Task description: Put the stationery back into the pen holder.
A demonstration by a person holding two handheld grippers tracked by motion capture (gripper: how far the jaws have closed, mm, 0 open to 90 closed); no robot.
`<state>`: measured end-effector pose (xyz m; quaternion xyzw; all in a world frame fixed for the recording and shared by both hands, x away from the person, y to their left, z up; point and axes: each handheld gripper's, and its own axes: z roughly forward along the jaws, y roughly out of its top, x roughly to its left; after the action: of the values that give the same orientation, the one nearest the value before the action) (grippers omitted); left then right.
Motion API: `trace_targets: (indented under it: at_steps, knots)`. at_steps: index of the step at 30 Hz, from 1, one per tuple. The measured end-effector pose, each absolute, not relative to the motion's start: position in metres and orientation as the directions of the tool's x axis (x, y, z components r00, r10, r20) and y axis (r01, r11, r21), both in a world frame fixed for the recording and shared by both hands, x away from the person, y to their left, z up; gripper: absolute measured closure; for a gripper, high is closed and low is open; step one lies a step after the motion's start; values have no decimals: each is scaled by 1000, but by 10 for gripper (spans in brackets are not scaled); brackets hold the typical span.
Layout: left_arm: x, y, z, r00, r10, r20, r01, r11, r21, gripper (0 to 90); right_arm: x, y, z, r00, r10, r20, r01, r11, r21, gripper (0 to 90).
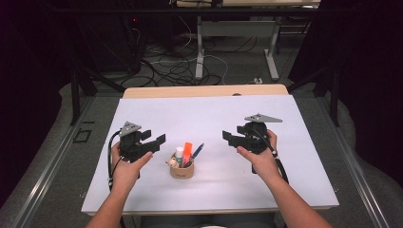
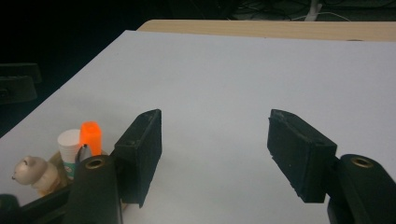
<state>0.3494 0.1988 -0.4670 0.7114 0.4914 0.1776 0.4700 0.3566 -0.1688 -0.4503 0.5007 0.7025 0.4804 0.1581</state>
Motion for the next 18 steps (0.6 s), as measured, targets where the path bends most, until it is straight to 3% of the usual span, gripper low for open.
trace_targets:
  at_steps: [8,13,18]
  knots:
    - [355,208,-474,413,875,-253,565,-28,825,283,363,-177,-457,-421,869,260,571,31,820,332]
    - [358,213,-479,403,886,-230,568,-45,822,163,367,-182,-462,-404,878,258,581,29,813,324]
    - [361,217,-485,387,894,-226,570,-39,821,126,370,-186,-466,-390,885,254,586,26,810,313]
